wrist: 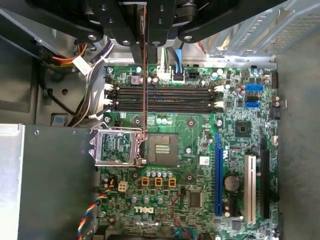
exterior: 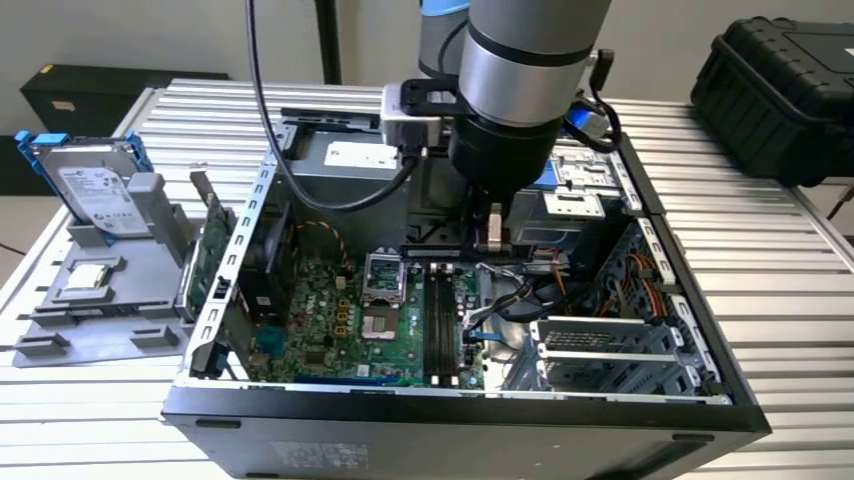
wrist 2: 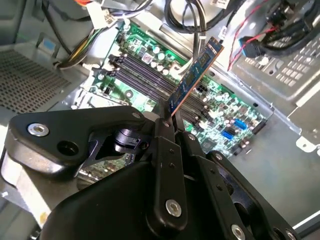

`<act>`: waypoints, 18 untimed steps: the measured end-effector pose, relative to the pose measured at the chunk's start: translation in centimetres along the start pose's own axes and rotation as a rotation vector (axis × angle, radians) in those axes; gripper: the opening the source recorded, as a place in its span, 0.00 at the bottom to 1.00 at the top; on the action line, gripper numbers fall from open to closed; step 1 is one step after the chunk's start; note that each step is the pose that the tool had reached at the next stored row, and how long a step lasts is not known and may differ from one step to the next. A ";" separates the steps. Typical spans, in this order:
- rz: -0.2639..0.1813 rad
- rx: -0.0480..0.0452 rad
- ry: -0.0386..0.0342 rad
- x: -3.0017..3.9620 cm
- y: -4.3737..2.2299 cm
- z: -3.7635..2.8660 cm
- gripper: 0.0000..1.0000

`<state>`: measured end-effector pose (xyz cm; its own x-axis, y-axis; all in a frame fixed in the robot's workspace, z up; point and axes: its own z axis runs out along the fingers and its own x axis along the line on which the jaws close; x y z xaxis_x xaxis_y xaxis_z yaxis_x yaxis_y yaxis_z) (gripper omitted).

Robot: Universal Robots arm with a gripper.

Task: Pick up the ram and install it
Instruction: 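Insert the ram into the slot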

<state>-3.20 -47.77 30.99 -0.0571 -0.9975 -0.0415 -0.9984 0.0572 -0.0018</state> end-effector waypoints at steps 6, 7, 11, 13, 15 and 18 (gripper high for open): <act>0.100 0.0030 0.0003 0.00 0.00 0.07 0.00; 0.114 0.0030 0.0004 0.00 0.00 0.08 0.00; 0.172 -0.0017 0.0012 0.00 0.00 0.11 0.00; 0.199 -0.0051 0.0019 0.01 0.01 0.12 0.00; 0.229 -0.0062 0.0021 0.01 0.01 0.13 0.00; 0.279 -0.0054 0.0020 0.01 0.00 0.15 0.00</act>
<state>-3.19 -47.77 30.84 -0.3296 -0.9434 -0.0376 -0.9441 0.3292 0.0148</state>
